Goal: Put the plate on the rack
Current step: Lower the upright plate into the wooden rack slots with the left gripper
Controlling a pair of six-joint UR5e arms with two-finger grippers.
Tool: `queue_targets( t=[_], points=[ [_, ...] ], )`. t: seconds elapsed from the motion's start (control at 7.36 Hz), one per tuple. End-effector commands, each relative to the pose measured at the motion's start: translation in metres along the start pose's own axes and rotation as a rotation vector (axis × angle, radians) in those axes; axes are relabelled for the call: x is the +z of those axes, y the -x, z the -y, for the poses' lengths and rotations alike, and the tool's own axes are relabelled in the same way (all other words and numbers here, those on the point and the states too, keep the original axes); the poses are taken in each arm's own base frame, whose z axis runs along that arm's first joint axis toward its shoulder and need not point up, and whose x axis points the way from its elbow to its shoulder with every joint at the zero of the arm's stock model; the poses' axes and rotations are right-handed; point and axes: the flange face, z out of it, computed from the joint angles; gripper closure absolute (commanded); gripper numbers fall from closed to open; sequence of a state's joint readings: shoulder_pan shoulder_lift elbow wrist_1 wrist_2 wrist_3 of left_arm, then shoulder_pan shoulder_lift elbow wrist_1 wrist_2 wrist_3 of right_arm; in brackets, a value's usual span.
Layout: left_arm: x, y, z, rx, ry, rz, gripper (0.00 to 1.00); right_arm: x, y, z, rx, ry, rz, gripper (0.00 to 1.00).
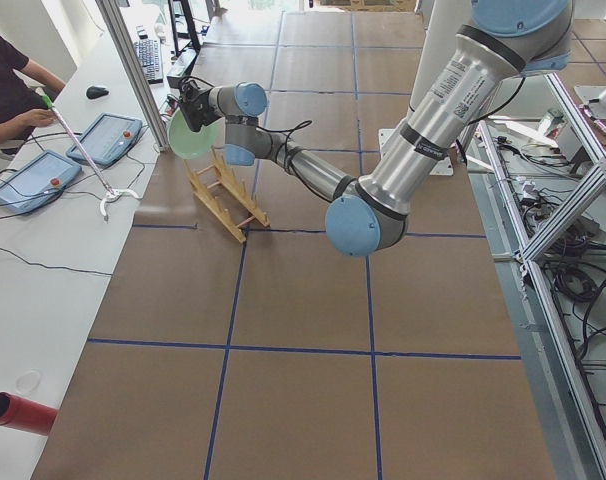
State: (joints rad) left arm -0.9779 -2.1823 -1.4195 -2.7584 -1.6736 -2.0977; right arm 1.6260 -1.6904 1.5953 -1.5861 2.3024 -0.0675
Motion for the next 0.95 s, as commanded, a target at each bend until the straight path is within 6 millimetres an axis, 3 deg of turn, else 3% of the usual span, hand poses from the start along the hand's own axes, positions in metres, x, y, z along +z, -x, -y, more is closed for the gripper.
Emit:
queue_targets(
  t=[0.0, 0.82],
  points=[
    [0.0, 0.007, -0.001, 0.023, 0.0, 0.007, 1.0, 0.0, 0.0, 0.0, 0.0, 0.0, 0.0, 0.0],
    [0.009, 0.035, -0.011, 0.131, 0.018, 0.051, 1.0, 0.0, 0.0, 0.0, 0.0, 0.0, 0.0, 0.0]
  ],
)
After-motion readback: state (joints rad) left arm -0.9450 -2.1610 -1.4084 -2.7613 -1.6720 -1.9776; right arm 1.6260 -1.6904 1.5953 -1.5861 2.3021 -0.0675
